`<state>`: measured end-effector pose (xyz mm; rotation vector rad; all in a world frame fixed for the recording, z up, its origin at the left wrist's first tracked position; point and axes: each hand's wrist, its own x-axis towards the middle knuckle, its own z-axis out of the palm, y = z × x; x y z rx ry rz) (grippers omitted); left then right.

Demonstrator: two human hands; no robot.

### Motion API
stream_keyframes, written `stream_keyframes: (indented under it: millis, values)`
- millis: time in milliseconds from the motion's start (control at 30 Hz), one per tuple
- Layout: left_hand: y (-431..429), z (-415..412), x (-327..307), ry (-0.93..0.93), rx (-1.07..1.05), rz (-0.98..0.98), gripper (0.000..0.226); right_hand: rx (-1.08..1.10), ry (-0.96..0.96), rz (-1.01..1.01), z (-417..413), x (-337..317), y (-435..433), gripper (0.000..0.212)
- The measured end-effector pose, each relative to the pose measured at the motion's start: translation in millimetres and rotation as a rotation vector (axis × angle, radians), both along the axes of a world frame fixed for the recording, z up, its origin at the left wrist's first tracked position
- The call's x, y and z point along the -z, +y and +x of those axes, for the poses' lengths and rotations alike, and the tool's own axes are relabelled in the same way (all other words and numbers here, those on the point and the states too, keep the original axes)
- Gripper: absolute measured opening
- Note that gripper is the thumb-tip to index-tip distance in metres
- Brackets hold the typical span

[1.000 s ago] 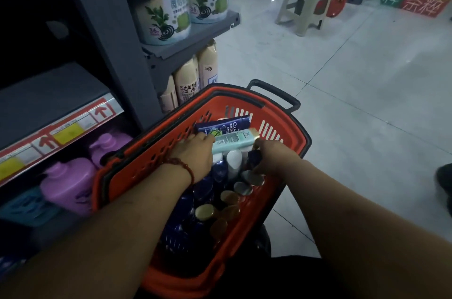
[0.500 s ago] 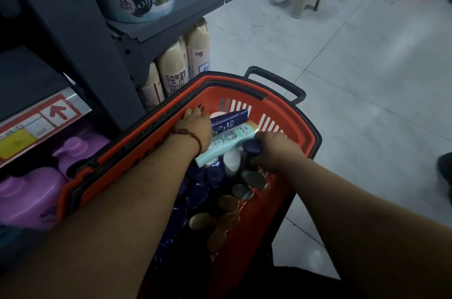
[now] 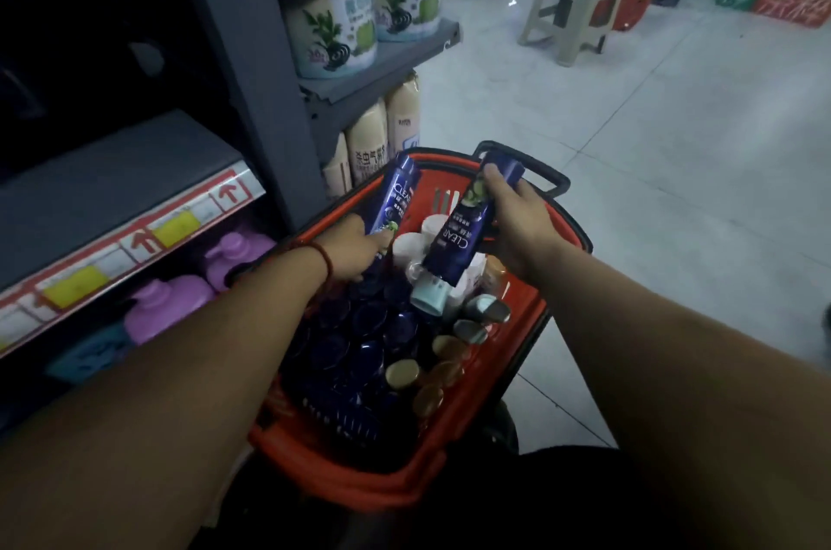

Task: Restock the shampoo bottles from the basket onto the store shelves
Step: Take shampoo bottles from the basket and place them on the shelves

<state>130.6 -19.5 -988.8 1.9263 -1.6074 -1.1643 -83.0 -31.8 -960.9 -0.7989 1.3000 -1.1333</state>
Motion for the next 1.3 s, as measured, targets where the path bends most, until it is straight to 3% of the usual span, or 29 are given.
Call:
stream_keyframes:
  millis: [133, 200, 267, 400, 533, 733, 833, 1000, 1133, 1300]
  values:
    - [42, 14, -47, 0.3, -0.106, -0.087, 0.014, -0.012, -0.313, 0.148, 23, -23, 18, 0.057]
    - [64, 27, -64, 0.426, -0.135, -0.116, 0.009, -0.097, -0.418, 0.208, 35, -40, 34, 0.043]
    - [85, 41, -78, 0.51, -0.174, -0.127, 0.023, -0.235, -0.448, 0.195, 42, -55, 50, 0.022]
    - [126, 58, -102, 0.578, -0.231, -0.136, 0.015, -0.407, -0.481, 0.122, 51, -83, 75, 0.056]
    - [160, 78, -119, 0.584, -0.298, -0.144, 0.029, -0.485, -0.437, 0.112, 61, -104, 102, 0.029]
    - [196, 99, -157, 0.668, -0.339, -0.218, 0.026, -0.577, -0.424, 0.234, 78, -138, 129, 0.027]
    - [208, 110, -177, 0.683, -0.365, -0.261, 0.032, -0.629, -0.346, 0.149, 89, -157, 134, 0.047]
    - [223, 124, -210, 0.694, -0.366, -0.343, 0.033, -0.62, -0.082, 0.003, 106, -197, 140, 0.025]
    - [236, 133, -235, 0.695, -0.352, -0.425, 0.038, -0.485, -0.106, -0.135, 112, -226, 137, 0.027]
    - [256, 152, -270, 0.68, -0.36, -0.52, 0.04, -0.509, -0.122, -0.27, 140, -255, 142, 0.022]
